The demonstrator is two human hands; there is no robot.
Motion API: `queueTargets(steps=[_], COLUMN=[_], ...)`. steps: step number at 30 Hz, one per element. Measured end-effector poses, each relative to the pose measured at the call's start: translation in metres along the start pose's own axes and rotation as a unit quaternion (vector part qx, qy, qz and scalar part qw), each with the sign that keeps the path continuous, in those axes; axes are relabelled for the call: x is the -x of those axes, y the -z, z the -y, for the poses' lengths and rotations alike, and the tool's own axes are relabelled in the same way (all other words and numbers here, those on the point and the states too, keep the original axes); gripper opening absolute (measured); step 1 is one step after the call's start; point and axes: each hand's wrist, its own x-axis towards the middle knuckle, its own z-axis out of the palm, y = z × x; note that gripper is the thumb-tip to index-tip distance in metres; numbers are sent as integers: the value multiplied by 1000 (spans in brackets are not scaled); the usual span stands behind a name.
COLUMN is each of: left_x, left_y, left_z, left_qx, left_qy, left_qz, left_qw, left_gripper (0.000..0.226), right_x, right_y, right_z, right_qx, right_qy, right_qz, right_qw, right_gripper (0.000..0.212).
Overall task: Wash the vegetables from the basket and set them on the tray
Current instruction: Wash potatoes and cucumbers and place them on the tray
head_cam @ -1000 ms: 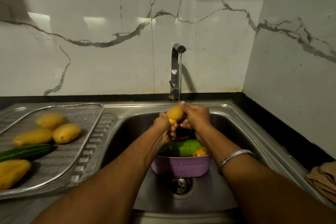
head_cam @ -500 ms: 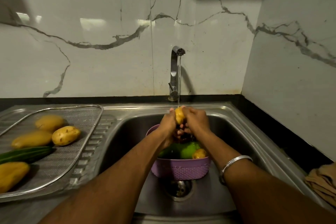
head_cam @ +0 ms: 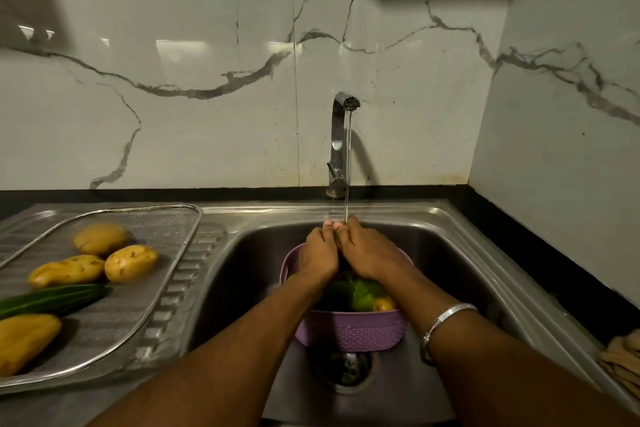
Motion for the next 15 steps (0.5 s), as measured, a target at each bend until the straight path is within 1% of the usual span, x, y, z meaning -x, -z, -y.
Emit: queueTargets(steps=[1,2,3,5,6,8,9,10,11,12,13,14,15], left_x=[2,5,8,15,17,21,22,23,23,22,20,14,10], left_y=[3,4,5,5,5,8,10,11,11,9,8,6,4], left_z=[0,-1,-2,-4,-4,-6,-7,-8,-7,-6,-3,1,1], left_qx=[-52,-96,-128,-197,-235,-287,-292,-292,-287,-273,-245,-212,-171], left_qy=[-38,-80,-116,-184,-217,-274,-288,-289,-285,-270,-245,-202,-150], left_qz=[-11,-17,-11,10,19,29,35,38,42,47,51,54,53], left_qw=[998,992,985,963,947,918,911,911,914,922,937,955,972], left_gripper=[41,37,33,29,28,24,21,19,20,22,26,31,37], right_x=[1,2,1,-2,-3,-1,1,2,2,0,-1,-3,-3], right_y=[-1,-1,-2,-1,1,5,8,10,11,9,8,7,7], right_z=[-1,-1,0,1,2,1,0,2,2,3,4,4,3], right_qx=[22,9,-38,-165,-232,-360,-421,-460,-471,-442,-368,-254,-136], right_qy=[12,10,-16,-115,-177,-282,-310,-318,-313,-295,-261,-211,-148], right_qz=[-10,-31,-52,-84,-78,-8,27,46,55,45,21,-12,-29], right_qw=[1000,999,998,976,953,889,852,828,823,846,892,944,979], right_gripper=[44,46,47,52,56,65,67,68,69,68,65,59,52])
